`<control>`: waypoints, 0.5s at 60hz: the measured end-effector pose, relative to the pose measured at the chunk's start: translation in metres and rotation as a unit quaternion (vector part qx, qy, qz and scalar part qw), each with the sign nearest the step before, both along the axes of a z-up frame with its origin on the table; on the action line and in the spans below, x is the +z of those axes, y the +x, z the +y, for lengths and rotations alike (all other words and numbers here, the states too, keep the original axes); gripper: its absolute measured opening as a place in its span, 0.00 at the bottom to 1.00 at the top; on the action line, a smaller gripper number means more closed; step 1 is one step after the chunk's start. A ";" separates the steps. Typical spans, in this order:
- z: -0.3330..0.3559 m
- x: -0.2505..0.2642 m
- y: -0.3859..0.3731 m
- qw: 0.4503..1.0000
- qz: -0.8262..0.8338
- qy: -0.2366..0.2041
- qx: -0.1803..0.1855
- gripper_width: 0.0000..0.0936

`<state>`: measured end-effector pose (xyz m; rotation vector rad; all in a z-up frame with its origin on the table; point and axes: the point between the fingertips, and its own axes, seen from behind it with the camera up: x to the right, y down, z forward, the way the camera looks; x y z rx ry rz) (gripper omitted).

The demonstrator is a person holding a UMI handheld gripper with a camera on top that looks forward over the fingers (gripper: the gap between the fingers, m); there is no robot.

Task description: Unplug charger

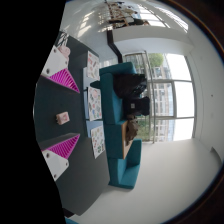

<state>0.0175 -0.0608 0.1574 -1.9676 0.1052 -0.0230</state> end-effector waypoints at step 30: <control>-0.145 0.049 -0.059 0.999 -0.019 0.024 0.040 0.87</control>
